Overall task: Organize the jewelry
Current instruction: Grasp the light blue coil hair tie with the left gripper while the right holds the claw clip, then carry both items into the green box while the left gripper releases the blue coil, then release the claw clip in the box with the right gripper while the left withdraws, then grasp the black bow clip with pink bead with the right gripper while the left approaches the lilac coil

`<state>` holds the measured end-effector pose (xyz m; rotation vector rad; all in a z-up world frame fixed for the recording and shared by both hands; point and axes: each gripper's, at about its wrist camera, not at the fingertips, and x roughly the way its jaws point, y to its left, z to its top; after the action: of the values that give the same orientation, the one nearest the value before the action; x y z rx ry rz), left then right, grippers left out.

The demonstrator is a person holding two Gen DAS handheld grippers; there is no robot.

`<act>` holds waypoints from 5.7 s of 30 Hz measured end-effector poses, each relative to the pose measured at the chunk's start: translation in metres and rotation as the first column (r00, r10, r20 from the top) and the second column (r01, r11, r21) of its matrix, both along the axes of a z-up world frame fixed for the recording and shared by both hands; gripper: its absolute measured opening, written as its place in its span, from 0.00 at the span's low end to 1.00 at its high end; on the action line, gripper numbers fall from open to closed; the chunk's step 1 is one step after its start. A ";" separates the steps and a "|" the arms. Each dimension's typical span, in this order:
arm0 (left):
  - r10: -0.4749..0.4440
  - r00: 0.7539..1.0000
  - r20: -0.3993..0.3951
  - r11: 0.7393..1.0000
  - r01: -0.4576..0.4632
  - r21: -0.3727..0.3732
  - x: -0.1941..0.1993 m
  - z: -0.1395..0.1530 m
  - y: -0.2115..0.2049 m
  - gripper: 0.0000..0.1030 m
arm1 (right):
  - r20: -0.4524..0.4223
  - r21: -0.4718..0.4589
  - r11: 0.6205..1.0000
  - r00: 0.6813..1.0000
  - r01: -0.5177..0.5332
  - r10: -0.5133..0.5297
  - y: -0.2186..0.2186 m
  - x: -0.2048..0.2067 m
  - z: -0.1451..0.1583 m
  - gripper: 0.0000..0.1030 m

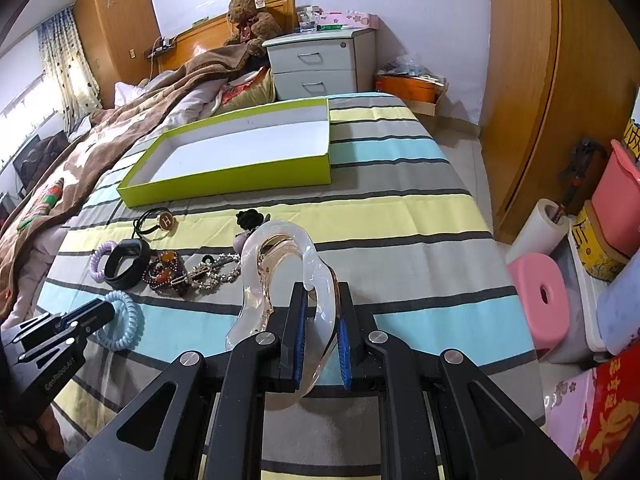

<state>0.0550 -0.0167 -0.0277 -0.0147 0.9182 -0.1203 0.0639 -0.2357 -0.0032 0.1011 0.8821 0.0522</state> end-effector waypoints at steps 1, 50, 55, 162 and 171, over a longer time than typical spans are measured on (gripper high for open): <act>-0.003 1.000 0.003 1.000 0.003 0.000 0.000 0.002 0.001 0.10 | 0.004 -0.001 1.000 1.000 0.001 -0.001 0.000 0.000 0.001 0.14; -0.009 0.998 0.065 0.996 0.015 -0.089 0.179 0.062 0.029 0.10 | 0.009 -0.084 0.996 1.000 0.008 -0.007 0.028 0.167 0.040 0.14; -0.002 0.999 0.038 0.994 0.006 -0.106 0.202 0.048 0.031 0.10 | -0.032 -0.082 0.997 0.999 -0.001 -0.002 0.030 0.188 0.023 0.14; 0.167 0.983 0.075 0.977 -0.155 -0.145 0.025 0.022 0.110 0.72 | 0.033 -0.006 0.995 0.995 -0.096 0.096 0.038 0.069 -0.002 0.45; 0.177 0.983 0.057 0.975 -0.168 -0.143 0.033 0.017 0.115 0.72 | -0.046 -0.009 0.973 0.972 -0.231 0.231 0.054 0.092 -0.019 0.45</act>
<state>0.0876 0.0980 -0.0110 -0.2173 0.8343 -0.0223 0.1559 -0.1822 -0.0219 -0.0148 0.9354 0.2620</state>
